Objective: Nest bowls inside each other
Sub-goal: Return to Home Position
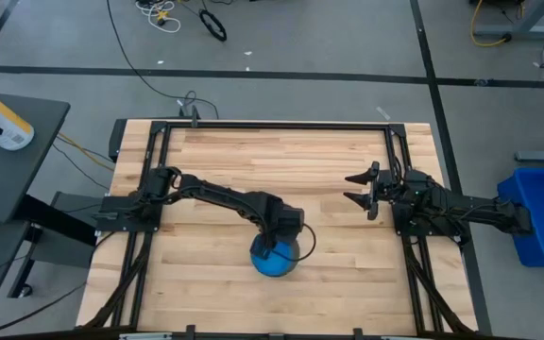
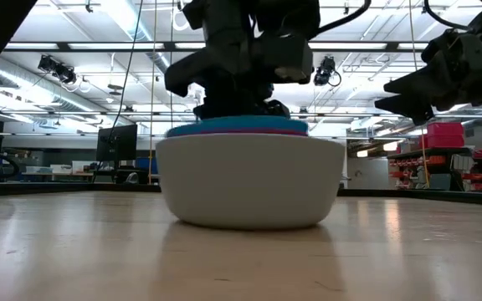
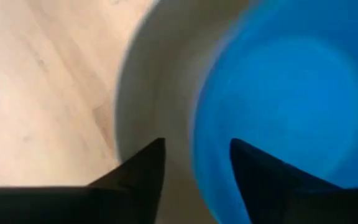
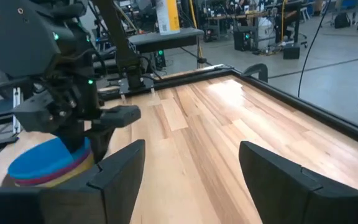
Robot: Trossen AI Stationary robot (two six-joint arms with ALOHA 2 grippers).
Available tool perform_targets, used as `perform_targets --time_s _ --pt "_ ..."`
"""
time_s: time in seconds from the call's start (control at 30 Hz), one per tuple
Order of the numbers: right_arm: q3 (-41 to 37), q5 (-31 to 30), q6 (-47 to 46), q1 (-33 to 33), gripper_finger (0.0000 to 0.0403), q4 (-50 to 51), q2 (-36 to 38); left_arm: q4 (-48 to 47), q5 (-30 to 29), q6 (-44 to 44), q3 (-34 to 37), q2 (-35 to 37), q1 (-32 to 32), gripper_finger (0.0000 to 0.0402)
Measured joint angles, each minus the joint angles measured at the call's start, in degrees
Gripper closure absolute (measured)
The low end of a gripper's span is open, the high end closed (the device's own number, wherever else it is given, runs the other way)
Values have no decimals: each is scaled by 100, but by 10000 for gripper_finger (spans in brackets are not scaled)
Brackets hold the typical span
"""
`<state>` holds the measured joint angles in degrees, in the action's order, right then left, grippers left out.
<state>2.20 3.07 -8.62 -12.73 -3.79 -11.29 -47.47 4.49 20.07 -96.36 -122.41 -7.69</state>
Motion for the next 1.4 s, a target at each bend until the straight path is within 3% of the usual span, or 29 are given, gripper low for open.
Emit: perform_targets --time_s 0.2,0.47,0.73,0.87,1.1,1.23,1.4 --pt "0 0 -2 0 149 17 0 -17 -338 -18 -7 45 -74 164" --pt "0 0 -42 0 165 15 0 -130 -474 -76 -48 353 -76 166" --pt "0 2 -61 0 174 16 0 -511 -1447 -97 -61 1228 -65 162" --pt "0 2 -103 0 176 15 0 -944 -2158 -343 -61 1983 -28 162" --pt "0 7 -123 0 167 13 0 -1613 -2427 -1162 182 3811 51 162" --pt "0 13 -217 0 159 15 0 -1602 -2560 -1754 944 5120 -54 162" --pt "0 17 -254 0 148 56 0 -1456 -2945 -2722 2537 6851 -530 162"
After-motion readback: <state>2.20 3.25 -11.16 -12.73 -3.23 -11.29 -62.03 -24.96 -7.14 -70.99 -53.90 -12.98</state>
